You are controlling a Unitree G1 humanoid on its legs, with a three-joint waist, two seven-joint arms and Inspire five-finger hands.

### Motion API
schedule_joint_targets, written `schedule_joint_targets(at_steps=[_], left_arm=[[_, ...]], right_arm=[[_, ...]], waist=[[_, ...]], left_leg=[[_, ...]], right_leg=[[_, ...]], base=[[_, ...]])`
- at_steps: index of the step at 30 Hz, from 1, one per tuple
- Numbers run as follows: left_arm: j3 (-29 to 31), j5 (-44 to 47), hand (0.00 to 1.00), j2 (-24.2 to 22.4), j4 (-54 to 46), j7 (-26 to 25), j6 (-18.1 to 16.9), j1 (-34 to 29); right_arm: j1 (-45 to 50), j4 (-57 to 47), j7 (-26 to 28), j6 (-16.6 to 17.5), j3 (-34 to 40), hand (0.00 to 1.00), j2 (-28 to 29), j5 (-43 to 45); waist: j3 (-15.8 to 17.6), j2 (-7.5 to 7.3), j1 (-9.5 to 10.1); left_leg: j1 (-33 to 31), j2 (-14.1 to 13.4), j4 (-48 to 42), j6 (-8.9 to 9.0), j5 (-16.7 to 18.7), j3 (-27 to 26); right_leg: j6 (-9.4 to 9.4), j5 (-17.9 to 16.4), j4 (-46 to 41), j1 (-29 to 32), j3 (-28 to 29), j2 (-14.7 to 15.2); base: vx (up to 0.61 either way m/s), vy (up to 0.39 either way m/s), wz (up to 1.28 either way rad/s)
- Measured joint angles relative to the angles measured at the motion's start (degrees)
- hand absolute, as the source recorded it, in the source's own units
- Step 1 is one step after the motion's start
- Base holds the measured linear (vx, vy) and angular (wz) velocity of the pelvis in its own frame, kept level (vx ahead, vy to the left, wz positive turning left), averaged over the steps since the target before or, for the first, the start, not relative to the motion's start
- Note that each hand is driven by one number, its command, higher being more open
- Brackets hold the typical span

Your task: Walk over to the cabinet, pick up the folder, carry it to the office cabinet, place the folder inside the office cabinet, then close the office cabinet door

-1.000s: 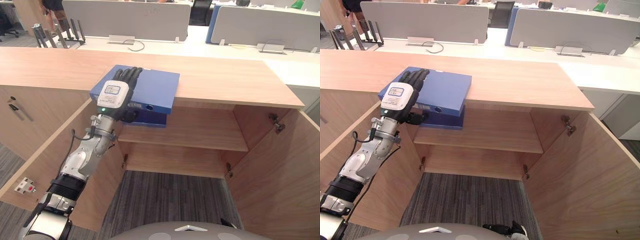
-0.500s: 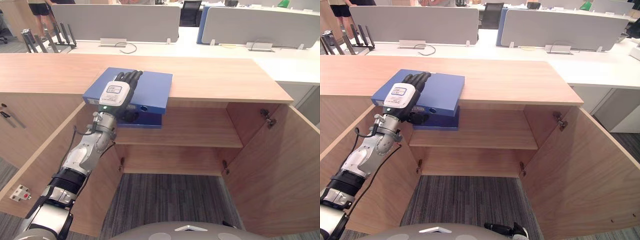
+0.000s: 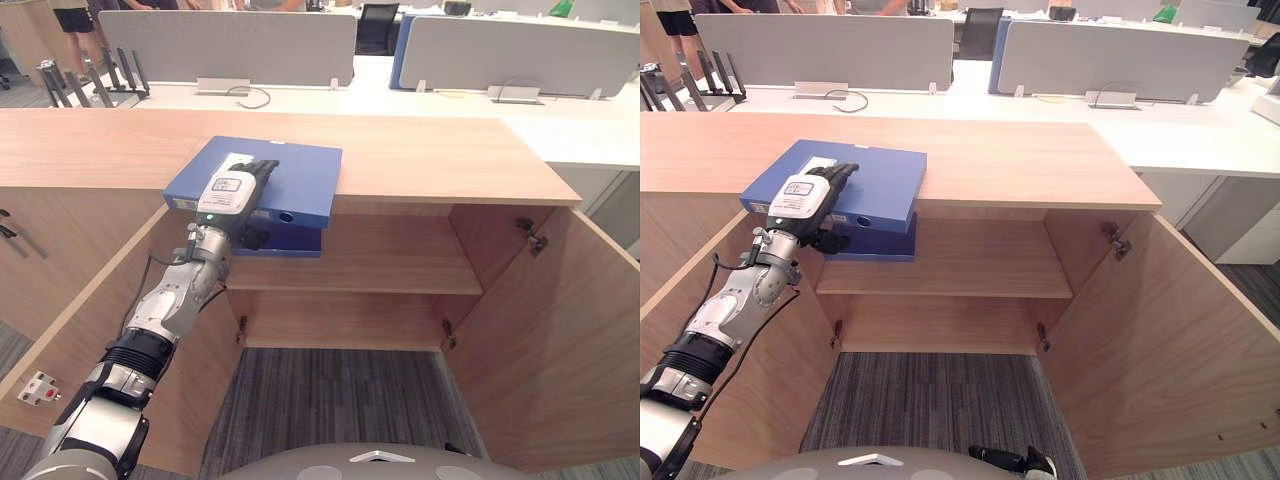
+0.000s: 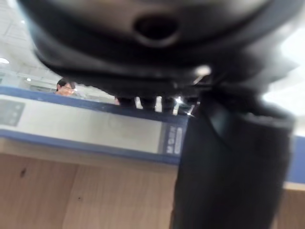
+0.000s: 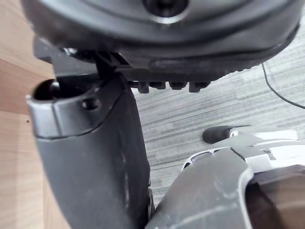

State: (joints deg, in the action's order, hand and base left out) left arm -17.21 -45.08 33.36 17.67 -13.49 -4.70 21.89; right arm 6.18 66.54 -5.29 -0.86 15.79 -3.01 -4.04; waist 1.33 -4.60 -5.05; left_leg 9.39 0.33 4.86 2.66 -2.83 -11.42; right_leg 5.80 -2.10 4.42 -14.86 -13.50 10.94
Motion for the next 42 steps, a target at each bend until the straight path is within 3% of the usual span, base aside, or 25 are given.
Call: schedule_joint_targets(at_steps=[8, 22, 27, 35, 37, 42], left_arm=[[0.12, -0.40, 0.00, -0.16, -0.09, -3.32, -0.14, 3.06], [1.91, -4.75, 0.00, -2.15, 2.24, -5.90, 0.81, 2.24], [3.10, -5.06, 0.00, -3.47, -6.06, -6.16, 1.13, -3.66], [4.90, -3.52, 0.00, -14.11, -25.10, -8.86, -0.84, -17.88], [4.82, 1.48, 0.00, -16.50, -26.82, -9.64, -2.66, -19.52], [5.53, 7.31, 0.00, -17.92, -27.59, -12.96, -2.64, -19.84]], right_arm=[[0.19, 0.00, 0.00, -0.01, -0.02, 1.00, 0.10, 0.00], [0.16, 0.00, -0.16, 0.01, -0.16, 1.00, 0.10, -0.02], [0.29, 0.01, -0.20, 0.04, -0.20, 1.00, 0.07, -0.04], [0.47, 0.07, -0.96, 0.09, -0.77, 1.00, 0.05, -0.04], [0.41, 0.12, -1.53, 0.11, -1.10, 1.00, 0.01, -0.04], [0.20, 0.24, -2.45, 0.14, -3.31, 1.00, -0.41, -0.04]], waist=[[-0.30, -0.17, 0.02], [-0.36, -0.10, -0.10], [-0.36, -0.10, 0.06], [-0.36, -0.06, 0.59], [-0.47, 0.17, 0.69], [-0.54, 0.28, 0.74]], left_leg=[[0.20, 0.00, 0.04, 0.03, 0.02, -0.11], [0.41, -0.01, 0.04, -0.01, 0.08, -0.40], [0.47, 0.01, 0.04, -0.06, 0.20, -0.42], [0.68, 0.07, 0.26, -0.05, 0.32, -0.45], [0.93, -0.01, 0.28, -0.04, 0.43, -0.47], [0.97, -0.01, 0.29, -0.15, 0.53, -0.57]], right_leg=[[0.02, 0.01, 0.25, -0.07, 0.08, 0.04], [0.19, 0.12, 0.29, -0.11, 0.39, 0.05], [0.18, 0.11, 0.28, -0.15, 0.39, 0.08], [-0.74, -0.46, -0.09, -0.36, 0.34, 0.16], [-1.24, -0.82, -0.33, -0.38, 0.34, 0.13], [-1.30, -0.86, -0.34, -0.41, 0.37, 0.14]], base=[[0.00, 0.000, 0.00], [0.00, 0.000, 0.00], [0.00, 0.000, 0.00], [0.00, 0.000, 0.00], [0.00, 0.000, 0.00], [0.00, 0.000, 0.00]])
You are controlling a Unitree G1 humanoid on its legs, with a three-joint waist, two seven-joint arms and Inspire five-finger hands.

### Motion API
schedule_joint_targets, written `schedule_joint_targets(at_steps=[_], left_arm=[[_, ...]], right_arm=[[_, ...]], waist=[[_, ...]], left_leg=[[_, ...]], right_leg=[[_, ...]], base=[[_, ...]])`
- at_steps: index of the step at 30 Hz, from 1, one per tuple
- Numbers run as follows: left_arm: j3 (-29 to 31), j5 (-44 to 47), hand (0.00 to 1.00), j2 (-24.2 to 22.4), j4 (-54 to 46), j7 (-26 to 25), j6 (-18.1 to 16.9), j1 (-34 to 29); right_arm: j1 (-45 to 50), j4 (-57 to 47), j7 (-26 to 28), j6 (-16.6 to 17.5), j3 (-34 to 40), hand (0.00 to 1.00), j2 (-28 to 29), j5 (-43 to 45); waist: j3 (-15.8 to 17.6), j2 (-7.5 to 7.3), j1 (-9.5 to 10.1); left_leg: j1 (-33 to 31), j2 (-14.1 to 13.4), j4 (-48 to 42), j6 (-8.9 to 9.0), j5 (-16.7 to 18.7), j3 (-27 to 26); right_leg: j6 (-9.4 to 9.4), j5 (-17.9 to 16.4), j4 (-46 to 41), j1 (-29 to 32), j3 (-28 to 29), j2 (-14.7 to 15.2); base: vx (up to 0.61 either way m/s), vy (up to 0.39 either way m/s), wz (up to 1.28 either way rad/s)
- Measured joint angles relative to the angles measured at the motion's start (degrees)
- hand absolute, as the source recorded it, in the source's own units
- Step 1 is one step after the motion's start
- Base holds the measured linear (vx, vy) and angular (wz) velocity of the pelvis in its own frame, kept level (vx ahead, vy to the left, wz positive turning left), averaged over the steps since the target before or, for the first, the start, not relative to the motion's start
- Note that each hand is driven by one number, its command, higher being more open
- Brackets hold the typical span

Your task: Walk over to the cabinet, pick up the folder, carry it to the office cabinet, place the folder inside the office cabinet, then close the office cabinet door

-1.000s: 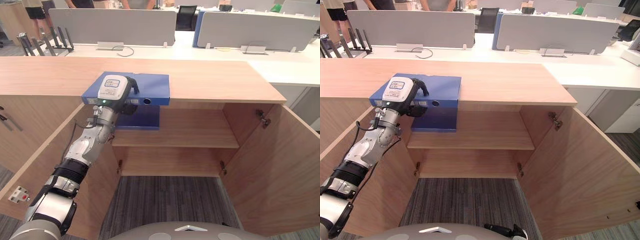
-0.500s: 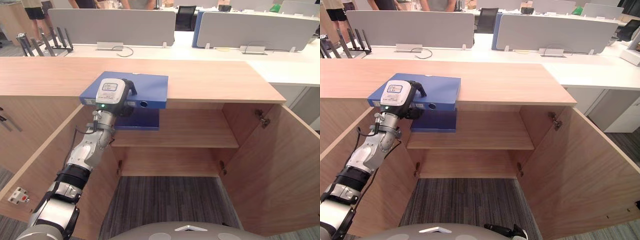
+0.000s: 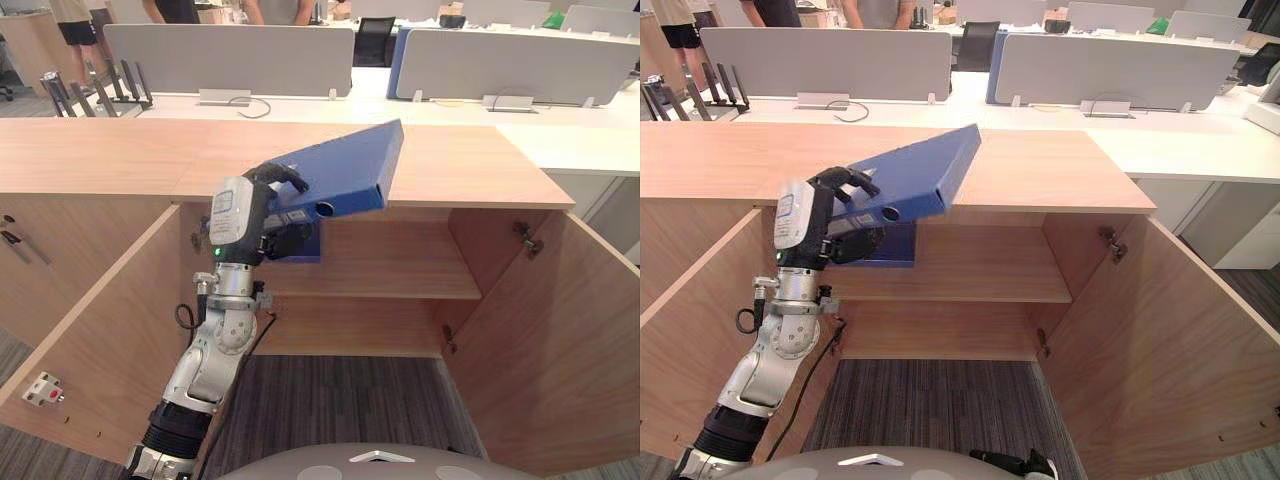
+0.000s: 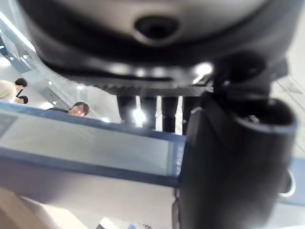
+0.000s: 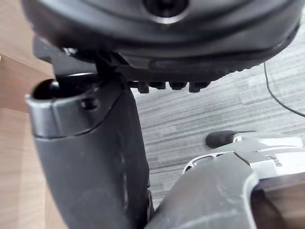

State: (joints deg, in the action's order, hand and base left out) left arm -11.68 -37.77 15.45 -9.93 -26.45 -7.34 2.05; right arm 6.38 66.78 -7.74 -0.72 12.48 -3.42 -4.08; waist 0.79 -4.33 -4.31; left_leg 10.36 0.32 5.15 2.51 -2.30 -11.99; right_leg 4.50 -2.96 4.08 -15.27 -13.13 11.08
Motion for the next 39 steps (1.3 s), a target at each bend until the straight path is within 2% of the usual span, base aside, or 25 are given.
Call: schedule_joint_targets(at_steps=[6, 9, 12, 19, 24, 29, 34, 35, 37, 39], left_arm=[[2.13, 0.05, 0.00, -1.83, -6.11, -3.13, 2.59, -0.33], [2.11, 0.05, 0.00, -2.18, -9.57, -4.13, 2.59, -0.32], [2.00, 4.38, 0.00, -2.30, -12.78, -4.19, 2.30, -0.31], [2.06, 19.07, 0.00, -5.31, -19.21, -4.62, -0.94, -0.20], [2.14, 21.02, 0.00, -6.24, -21.97, -6.37, -2.68, 0.80], [2.57, 22.72, 0.00, -7.70, -22.27, -7.24, -3.86, 4.16], [3.72, 37.31, 0.00, -8.06, -22.27, -4.07, -7.71, 5.38], [4.19, 45.14, 0.00, -8.70, -22.24, -1.57, -9.24, 5.39], [4.77, 48.95, 0.00, -9.09, -22.22, -0.37, -10.09, 5.39], [6.43, 54.29, 0.00, -9.54, -22.23, 1.54, -11.27, 5.39]], right_arm=[[-0.59, 1.60, -0.47, 0.57, -1.97, 1.00, -0.43, 0.00], [-1.08, 2.64, -0.47, 1.01, -2.31, 1.00, -0.63, 0.01], [-1.06, 3.17, -0.64, 1.13, -3.32, 1.00, -0.88, 0.01], [-1.06, 3.18, -0.49, 1.10, -3.90, 1.00, -1.47, 0.02], [-1.03, 3.21, -0.50, 1.10, -4.06, 1.00, -1.42, 0.04], [-0.96, 3.35, -0.57, 1.06, -4.22, 1.00, -1.41, 0.03], [-1.06, 3.33, -0.58, 0.98, -5.63, 1.00, -1.38, 0.07], [-1.05, 2.69, -0.47, 0.63, -7.95, 1.00, -1.38, 0.29], [-0.89, 1.16, -0.28, 0.08, -10.70, 1.00, -1.59, 0.55], [1.49, -6.95, 0.47, -0.56, -15.36, 1.00, -2.32, 2.49]], waist=[[-0.16, -0.20, 0.16], [-0.27, -0.12, 0.27], [-1.34, 0.00, 0.32], [-2.29, 1.27, 0.31], [-2.45, 1.28, 0.32], [-2.54, 1.13, 0.87], [-2.83, 0.58, 0.92], [-3.08, 0.18, 1.00], [-3.13, -0.05, 0.96], [-3.11, -0.18, 0.92]], left_leg=[[-0.35, -0.20, -0.09, 0.13, 0.17, -0.42], [-0.46, -0.57, -0.17, 0.12, 0.16, -0.49], [-0.81, -0.90, -0.04, 0.10, 0.15, -0.59], [-0.81, -1.00, 0.00, 0.39, 0.50, -0.36], [-0.86, -0.86, 0.01, 0.45, -0.04, -0.11], [-1.08, -0.84, 0.00, -0.23, -0.72, 0.17], [-1.31, -0.79, -0.01, -0.29, -0.75, 0.24], [-1.59, -0.81, -0.01, -0.29, -0.75, 0.24], [-1.73, -0.82, -0.01, -0.29, -0.75, 0.21], [-1.94, -0.55, -0.10, -0.44, -0.86, -0.01]], right_leg=[[0.68, 0.38, -1.33, 0.95, 0.84, -0.06], [0.68, 0.38, -2.60, 1.75, 0.89, -0.24], [0.68, 0.38, -3.16, 2.39, 0.92, -0.29], [0.67, 0.30, -4.06, 2.81, 0.97, -0.23], [1.28, -0.83, -4.25, 3.00, 0.90, -0.08], [1.58, -0.75, -4.06, 3.02, 0.82, -0.17], [2.15, -0.37, -3.94, 3.04, 0.83, -0.05], [2.17, -0.35, -3.89, 3.30, 0.86, -0.07], [2.17, -0.35, -3.86, 3.47, 0.89, -0.08], [2.17, -0.30, -4.08, 3.92, 1.02, -0.19]], base=[[0.01, -0.007, -0.02], [0.00, 0.000, 0.00], [0.00, 0.000, 0.00], [-0.02, -0.002, -0.01], [-0.04, -0.010, 0.00], [-0.01, -0.003, 0.01], [0.00, 0.000, 0.00], [0.00, 0.000, 0.00], [0.00, 0.000, 0.00], [0.01, 0.012, -0.06]])
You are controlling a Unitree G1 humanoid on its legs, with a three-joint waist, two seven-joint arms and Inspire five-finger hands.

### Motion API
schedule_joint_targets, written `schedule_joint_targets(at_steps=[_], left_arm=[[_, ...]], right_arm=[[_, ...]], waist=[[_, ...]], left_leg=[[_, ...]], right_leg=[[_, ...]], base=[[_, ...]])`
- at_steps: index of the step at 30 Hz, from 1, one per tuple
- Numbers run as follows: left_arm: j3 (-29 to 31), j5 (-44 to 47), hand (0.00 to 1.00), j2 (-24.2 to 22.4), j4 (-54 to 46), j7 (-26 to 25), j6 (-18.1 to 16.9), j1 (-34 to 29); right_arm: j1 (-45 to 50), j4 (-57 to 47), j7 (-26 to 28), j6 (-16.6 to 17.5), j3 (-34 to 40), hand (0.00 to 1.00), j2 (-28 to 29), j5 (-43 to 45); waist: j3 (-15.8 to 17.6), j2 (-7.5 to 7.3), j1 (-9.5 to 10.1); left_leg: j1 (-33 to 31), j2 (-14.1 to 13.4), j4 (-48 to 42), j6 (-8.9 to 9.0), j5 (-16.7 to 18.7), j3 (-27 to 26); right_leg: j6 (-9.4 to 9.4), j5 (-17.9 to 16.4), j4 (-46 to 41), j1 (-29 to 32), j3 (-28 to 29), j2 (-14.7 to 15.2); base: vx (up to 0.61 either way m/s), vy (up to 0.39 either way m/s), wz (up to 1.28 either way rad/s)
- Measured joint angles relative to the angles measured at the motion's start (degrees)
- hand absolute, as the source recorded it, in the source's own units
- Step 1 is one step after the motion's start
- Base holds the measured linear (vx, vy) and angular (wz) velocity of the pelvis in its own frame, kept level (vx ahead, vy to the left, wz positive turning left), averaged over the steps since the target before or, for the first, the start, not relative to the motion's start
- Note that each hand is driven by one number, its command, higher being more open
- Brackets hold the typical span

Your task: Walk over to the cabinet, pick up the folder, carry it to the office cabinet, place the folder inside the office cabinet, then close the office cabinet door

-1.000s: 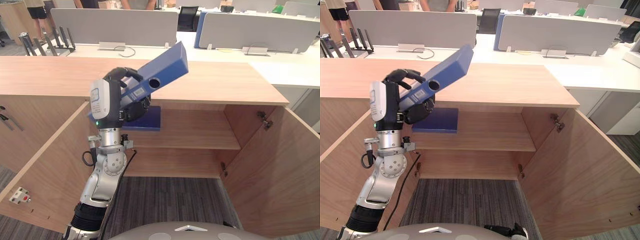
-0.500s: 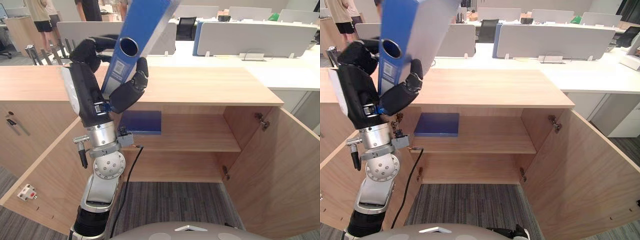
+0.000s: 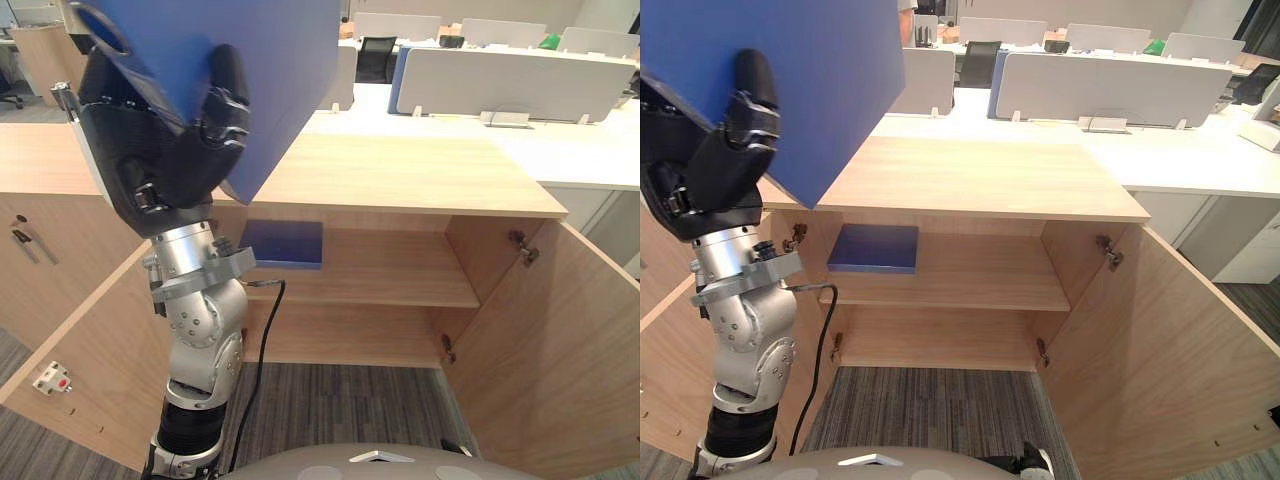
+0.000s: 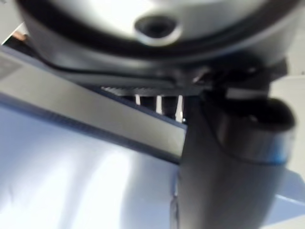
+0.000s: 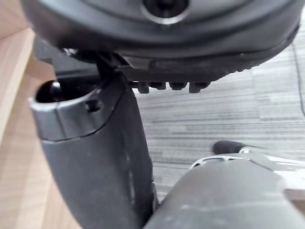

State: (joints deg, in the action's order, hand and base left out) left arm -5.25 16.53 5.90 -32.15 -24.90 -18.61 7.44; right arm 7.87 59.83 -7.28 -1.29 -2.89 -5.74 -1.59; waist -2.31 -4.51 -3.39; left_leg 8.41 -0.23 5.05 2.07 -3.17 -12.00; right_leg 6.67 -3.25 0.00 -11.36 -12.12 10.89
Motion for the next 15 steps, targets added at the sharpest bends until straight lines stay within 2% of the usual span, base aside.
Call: schedule_joint_targets(at_steps=[4, 6, 7, 12, 15], left_arm=[[3.82, 6.98, 0.00, -1.49, -0.01, 2.17, -1.47, 0.00], [4.27, 8.49, 0.00, -1.49, 0.00, 3.31, -2.39, 0.00], [4.50, 9.73, 0.00, -1.45, -0.01, 4.61, -2.92, 0.00], [6.47, 15.44, 0.00, -1.53, -0.01, 8.48, -4.20, -0.01], [7.97, 17.17, 0.00, -1.57, -0.01, 9.55, -4.20, -0.02]], right_arm=[[3.95, -21.56, 3.07, 1.30, -2.46, 1.00, 0.57, 8.61], [3.97, -27.99, 3.97, 2.47, -2.44, 1.00, 1.21, 12.42], [3.97, -31.30, 5.11, 3.70, -2.48, 1.00, 1.40, 16.98], [3.87, -38.57, 10.29, 7.09, -2.80, 1.00, 1.50, 34.57], [4.28, -40.86, 12.15, 7.27, -2.19, 1.00, 1.73, 43.35]], waist=[[0.07, 0.12, -0.27], [0.08, 0.13, -0.23], [0.08, 0.09, 0.01], [0.08, 0.09, -0.04], [0.25, 0.28, -0.16]], left_leg=[[0.00, -0.22, -0.12, 0.00, -0.01, -0.64], [-0.01, -0.21, -0.12, 0.04, 0.04, -0.70], [-0.03, -0.20, -0.13, 0.06, 0.06, -0.69], [-0.08, -0.18, -0.17, 0.18, 0.17, -0.67], [-0.12, -0.15, -0.18, 0.24, 0.25, -0.66]], right_leg=[[-0.19, -0.01, -0.12, 0.60, 0.71, -0.24], [-0.36, -0.12, -0.15, 0.71, 0.77, -0.23], [-0.35, -0.12, -0.15, 0.74, 0.77, -0.23], [-0.35, -0.12, 0.04, 0.74, 0.73, -0.23], [-0.36, -0.13, 0.10, 0.80, 0.74, -0.23]], base=[[0.00, 0.002, -0.08], [0.00, 0.000, 0.00], [0.00, 0.000, 0.00], [0.00, 0.000, 0.00], [0.00, 0.000, 0.00]])
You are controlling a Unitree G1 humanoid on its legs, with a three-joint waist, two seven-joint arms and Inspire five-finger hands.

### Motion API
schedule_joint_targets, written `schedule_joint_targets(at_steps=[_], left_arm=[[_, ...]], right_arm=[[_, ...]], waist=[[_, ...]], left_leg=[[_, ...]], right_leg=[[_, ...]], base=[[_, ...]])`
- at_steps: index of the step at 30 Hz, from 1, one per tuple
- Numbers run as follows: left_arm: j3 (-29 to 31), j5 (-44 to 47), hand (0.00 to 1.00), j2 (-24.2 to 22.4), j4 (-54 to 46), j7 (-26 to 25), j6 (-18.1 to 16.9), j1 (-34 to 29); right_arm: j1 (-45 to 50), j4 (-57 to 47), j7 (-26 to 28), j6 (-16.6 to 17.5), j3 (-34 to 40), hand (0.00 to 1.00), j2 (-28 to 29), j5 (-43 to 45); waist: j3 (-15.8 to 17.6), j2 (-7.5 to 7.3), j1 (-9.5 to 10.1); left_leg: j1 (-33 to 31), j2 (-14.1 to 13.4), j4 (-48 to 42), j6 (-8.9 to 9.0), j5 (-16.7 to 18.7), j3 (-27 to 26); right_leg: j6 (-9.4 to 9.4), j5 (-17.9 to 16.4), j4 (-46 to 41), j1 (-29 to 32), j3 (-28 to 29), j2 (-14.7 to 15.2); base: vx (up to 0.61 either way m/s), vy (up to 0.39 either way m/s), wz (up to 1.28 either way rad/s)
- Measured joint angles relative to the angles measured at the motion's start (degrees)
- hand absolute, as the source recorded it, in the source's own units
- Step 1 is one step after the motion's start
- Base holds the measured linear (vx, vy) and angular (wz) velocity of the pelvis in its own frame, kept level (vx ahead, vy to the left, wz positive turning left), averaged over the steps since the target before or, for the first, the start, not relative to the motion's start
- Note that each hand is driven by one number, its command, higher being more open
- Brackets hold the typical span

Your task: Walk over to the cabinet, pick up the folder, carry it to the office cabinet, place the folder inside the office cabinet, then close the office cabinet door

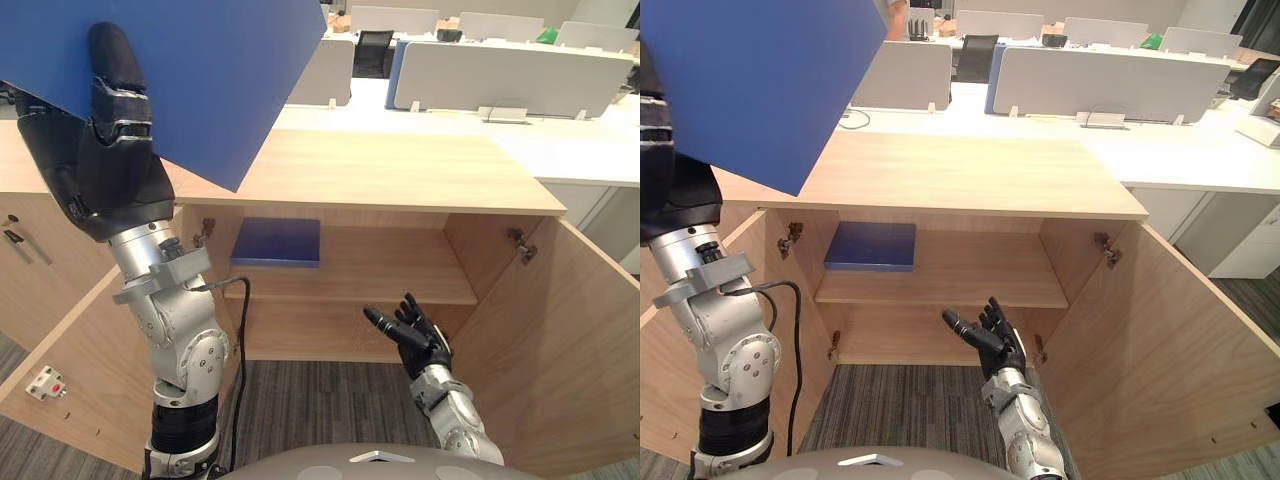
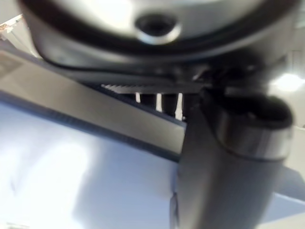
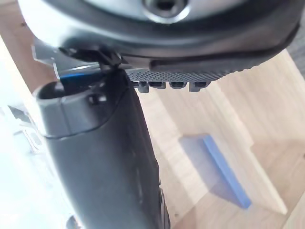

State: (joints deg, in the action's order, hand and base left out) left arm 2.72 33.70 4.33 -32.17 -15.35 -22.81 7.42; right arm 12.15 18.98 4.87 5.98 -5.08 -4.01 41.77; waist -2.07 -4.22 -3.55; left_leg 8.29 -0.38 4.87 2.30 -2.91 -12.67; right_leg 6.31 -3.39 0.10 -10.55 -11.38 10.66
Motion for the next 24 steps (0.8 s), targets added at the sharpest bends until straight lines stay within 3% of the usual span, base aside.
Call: schedule_joint_targets(at_steps=[5, 8, 15, 21, 24], left_arm=[[2.62, 2.29, 0.00, -0.08, 0.00, 1.42, 0.02, -0.28], [4.73, 2.74, 0.00, -0.16, 0.00, 2.98, 0.10, -2.12], [8.45, 4.21, 0.00, -1.17, 0.45, 5.61, 0.73, -7.33], [8.90, 4.21, 0.00, -1.18, 3.26, 7.87, 1.98, -8.03], [8.70, 4.18, 0.00, -1.16, 5.27, 9.53, 3.03, -8.03]], right_arm=[[1.00, -7.43, 2.26, 1.21, 4.18, 1.00, 2.18, 13.42], [1.14, -14.63, 3.95, 4.27, 8.04, 1.00, 2.82, 18.07], [-0.22, -29.57, 6.12, 10.86, 20.01, 1.00, 3.33, 19.55], [-3.89, -31.16, 6.06, 13.75, 24.86, 1.00, 4.30, 19.52], [-4.87, -32.24, 3.46, 14.79, 25.32, 1.00, 4.28, 17.49]], waist=[[0.56, 0.67, -0.48], [0.72, 0.89, -1.03], [0.76, 0.87, -1.36], [0.87, 1.07, -1.35], [1.03, 1.36, -1.33]], left_leg=[[-0.08, 0.02, -0.02, 0.05, 0.12, 0.00], [-0.04, 0.03, -0.03, 0.04, 0.22, -0.01], [0.22, 0.03, -0.03, -0.04, 0.51, -0.15], [0.74, 0.03, -0.02, 0.00, 0.55, -0.14], [0.80, 0.03, -0.02, -0.01, 0.54, -0.10]], right_leg=[[0.00, 0.00, 0.04, 0.16, 0.06, 0.00], [0.02, 0.01, 0.02, 0.16, 0.28, -0.02], [0.03, 0.03, -0.10, 0.13, 0.67, -0.05], [0.03, 0.02, -0.35, -0.19, 0.68, -0.02], [0.03, 0.02, -0.32, -0.19, 0.67, 0.00]], base=[[0.00, 0.000, 0.00], [0.01, 0.001, -0.01], [0.01, 0.001, -0.02], [0.00, 0.000, 0.00], [0.00, 0.000, 0.00]])
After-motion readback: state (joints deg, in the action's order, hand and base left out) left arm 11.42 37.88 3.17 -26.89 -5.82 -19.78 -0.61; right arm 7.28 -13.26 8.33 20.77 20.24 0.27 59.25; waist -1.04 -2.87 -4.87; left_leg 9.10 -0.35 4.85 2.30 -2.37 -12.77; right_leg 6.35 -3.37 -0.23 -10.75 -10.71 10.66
